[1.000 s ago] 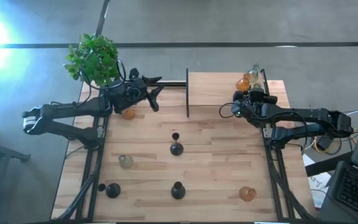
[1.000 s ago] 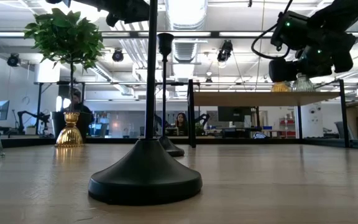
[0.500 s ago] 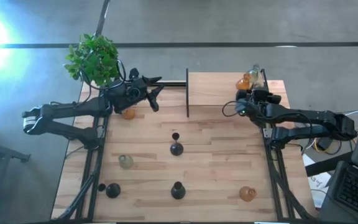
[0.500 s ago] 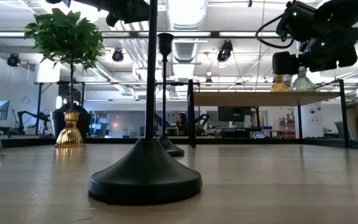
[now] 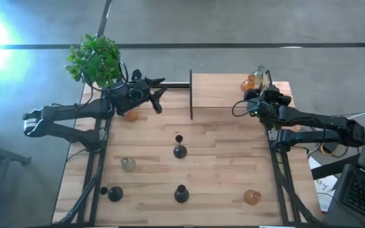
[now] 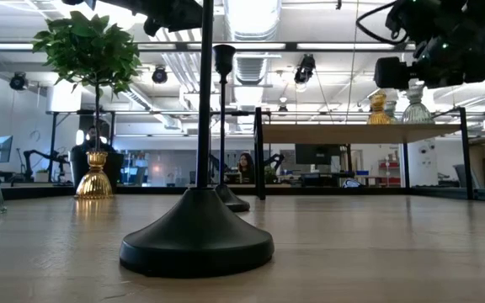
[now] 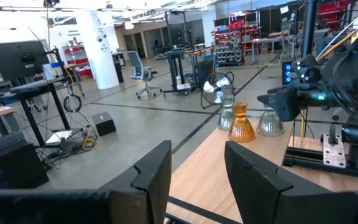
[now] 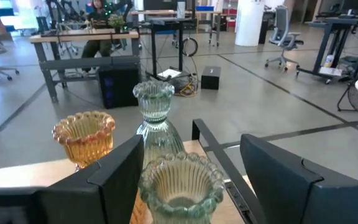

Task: Pick & Place candle stick holders
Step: Put the top green glass candle holder on the shelf, then put the bottom orange glass candle holder on the shelf

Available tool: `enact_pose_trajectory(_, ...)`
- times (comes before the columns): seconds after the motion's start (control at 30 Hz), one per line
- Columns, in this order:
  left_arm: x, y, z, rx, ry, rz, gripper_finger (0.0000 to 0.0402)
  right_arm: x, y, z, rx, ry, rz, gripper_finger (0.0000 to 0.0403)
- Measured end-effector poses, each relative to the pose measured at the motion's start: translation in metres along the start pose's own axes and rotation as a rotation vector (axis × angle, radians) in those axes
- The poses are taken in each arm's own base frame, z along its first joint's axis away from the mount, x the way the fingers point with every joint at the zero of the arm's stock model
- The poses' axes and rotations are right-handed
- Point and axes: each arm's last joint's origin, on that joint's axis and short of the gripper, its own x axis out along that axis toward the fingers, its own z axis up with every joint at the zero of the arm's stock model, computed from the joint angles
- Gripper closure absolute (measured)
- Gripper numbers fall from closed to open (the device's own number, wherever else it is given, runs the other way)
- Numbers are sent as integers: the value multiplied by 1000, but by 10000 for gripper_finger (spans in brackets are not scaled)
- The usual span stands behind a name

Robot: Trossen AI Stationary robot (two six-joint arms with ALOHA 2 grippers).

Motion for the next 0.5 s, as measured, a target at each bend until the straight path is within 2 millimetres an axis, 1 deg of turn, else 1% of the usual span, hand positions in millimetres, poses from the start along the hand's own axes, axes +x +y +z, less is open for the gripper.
enact_pose_trajectory(0.23, 0, 0, 0, -5, 0, 0, 248, -1, 1, 7, 1, -6, 18, 136)
enact_pose_trajectory(0.5, 0, 0, 0, -6, 0, -1, 248, -1, 7, 18, -16, -24, 47, 135)
